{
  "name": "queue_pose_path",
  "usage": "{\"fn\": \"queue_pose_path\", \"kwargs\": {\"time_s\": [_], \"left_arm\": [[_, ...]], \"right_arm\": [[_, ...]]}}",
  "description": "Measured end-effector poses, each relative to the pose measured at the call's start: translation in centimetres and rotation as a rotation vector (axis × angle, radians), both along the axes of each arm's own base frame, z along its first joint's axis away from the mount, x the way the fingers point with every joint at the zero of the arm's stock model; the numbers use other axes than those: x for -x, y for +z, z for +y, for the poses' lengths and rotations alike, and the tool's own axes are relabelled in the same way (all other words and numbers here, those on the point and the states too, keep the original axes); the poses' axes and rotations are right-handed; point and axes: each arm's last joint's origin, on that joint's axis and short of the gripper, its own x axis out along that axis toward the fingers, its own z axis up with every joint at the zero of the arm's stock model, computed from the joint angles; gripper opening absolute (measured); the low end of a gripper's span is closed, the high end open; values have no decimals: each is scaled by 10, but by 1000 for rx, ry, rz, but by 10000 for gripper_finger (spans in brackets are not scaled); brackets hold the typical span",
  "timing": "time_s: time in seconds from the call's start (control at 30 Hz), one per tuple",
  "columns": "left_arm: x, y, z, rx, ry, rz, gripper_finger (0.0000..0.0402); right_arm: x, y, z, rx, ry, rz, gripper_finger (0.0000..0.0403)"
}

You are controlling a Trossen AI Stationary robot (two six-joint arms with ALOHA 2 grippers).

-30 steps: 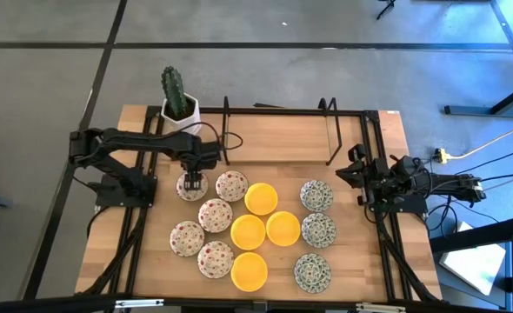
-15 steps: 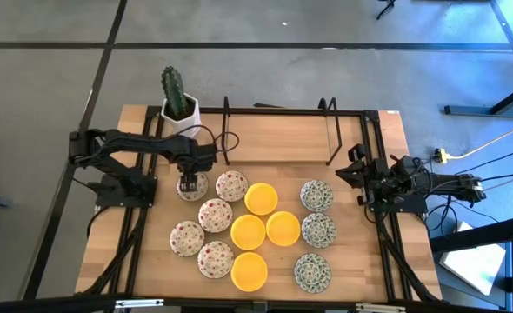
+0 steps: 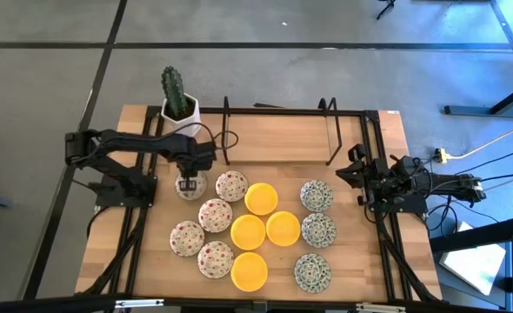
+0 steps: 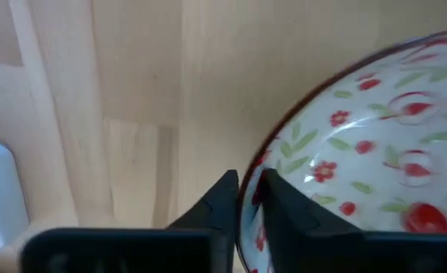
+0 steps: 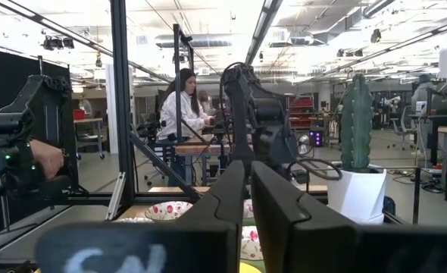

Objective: Pick & Place Mini bowls
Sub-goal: Put the green patterned bowl on the shelf

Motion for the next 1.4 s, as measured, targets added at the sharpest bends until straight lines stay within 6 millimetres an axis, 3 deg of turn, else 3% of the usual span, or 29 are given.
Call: {"fn": "queue_pose_path", "kwargs": {"time_s": [0.33,0.7,1.03,1.23,1.4], "left_arm": [[11,21,-4,-27,4,-119,12],[26,76,-12,-140,32,-345,5],[14,142,-35,-242,-100,-590,6],[-2,173,-53,-304,-227,-831,6],[-15,190,-59,-458,-155,-1015,6]], "right_arm": [[0,0,0,1,-1,0,30],[0,0,0,0,-1,3,30],[0,-1,0,1,-1,8,30],[0,-1,0,20,-7,7,30],[0,-1,0,20,-7,7,30]]}}
